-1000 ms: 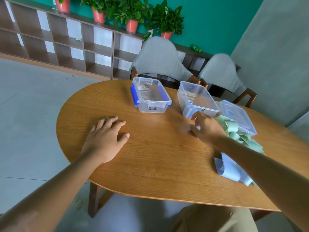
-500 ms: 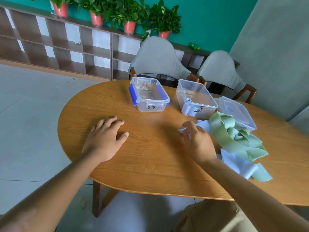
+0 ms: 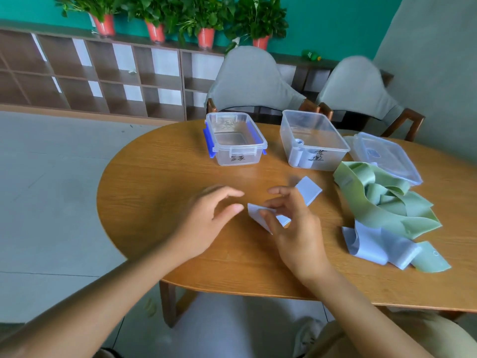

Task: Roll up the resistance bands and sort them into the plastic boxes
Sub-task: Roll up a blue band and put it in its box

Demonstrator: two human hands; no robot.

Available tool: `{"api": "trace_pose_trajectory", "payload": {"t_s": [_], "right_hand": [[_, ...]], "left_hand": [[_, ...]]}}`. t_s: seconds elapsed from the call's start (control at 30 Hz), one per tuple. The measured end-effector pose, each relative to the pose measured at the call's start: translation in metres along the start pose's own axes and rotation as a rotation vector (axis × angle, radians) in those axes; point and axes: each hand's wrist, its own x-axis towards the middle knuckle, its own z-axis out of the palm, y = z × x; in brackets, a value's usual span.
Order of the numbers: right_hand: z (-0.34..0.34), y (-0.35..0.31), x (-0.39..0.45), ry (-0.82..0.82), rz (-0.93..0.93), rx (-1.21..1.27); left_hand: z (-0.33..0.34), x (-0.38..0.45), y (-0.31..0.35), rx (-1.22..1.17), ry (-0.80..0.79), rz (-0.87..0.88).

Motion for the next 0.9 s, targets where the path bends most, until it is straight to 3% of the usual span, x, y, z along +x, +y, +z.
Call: {"api": "trace_pose_trajectory", "payload": {"t_s": [0.1,0.27,0.57,0.9], "right_hand": [[-0.002,-0.004,0.005,0.03,0.007,0.138],[-0.009,-0.002,0.011,0.085,0.05,0.276],[-0.029,0.008,0.013,-0.197,0.264,0.409],[-0.026,0.001,0.013,-0.233,0.3,0.673]], "left_hand": [[0.015,0.009,0.021,-0.178,-0.057,-0.053],[0.024,0.025,0.037,-0.208,-0.04,-0.067],[0.018,0.07,0.07,-0.281,0.068,-0.133],[-0.022,0.125,0.084,-0.131,0.171,-0.146]]}}
